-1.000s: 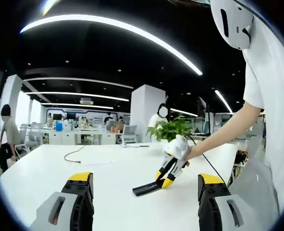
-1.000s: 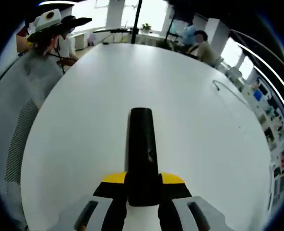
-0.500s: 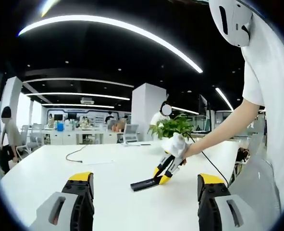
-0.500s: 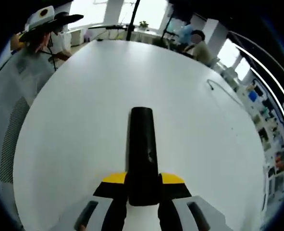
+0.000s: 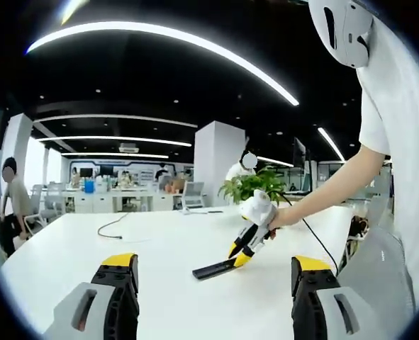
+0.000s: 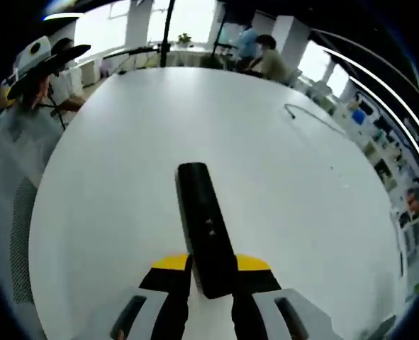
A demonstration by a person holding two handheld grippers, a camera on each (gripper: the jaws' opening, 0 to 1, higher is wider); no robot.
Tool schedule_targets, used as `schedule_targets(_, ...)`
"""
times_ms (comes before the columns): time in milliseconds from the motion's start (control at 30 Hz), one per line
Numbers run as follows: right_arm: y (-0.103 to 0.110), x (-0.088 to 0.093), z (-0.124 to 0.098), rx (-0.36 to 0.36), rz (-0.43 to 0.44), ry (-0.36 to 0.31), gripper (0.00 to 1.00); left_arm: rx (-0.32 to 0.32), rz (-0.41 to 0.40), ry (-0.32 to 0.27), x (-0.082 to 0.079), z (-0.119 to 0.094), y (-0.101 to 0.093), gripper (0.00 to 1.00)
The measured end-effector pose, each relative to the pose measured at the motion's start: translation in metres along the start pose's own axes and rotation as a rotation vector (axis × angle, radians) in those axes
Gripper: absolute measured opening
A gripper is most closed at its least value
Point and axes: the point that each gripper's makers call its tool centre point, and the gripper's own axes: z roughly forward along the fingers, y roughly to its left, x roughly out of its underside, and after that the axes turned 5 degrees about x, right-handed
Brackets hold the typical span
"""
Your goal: Press the specified remote control buttons in sequence, fully releasing each button before pressing the next.
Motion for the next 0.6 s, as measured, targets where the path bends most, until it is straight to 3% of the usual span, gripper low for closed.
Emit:
schedule_targets(233, 0.000, -0.003, -0.011, 0.062, 0.143, -0.070, 0.39, 0.002, 0.003, 0.007, 0.001, 0.000, 0.000, 0.92)
schedule_targets(333, 0.004, -0.011, -0.017, 0.089, 0.193, -0.146, 0.49, 0.001, 0.002, 0.009, 0.002, 0.000, 0.000, 0.92)
schedule_targets(533, 0.013, -0.017, -0.032, 0.126, 0.244, -0.222, 0.60, 0.000, 0.003, 0.015, 0.003, 0.001, 0.000, 0.92)
schedule_targets(600, 0.014, -0.024, -0.039, 0.141, 0.290, -0.282, 0.64, 0.003, -0.001, 0.016, 0.003, 0.001, 0.000, 0.92)
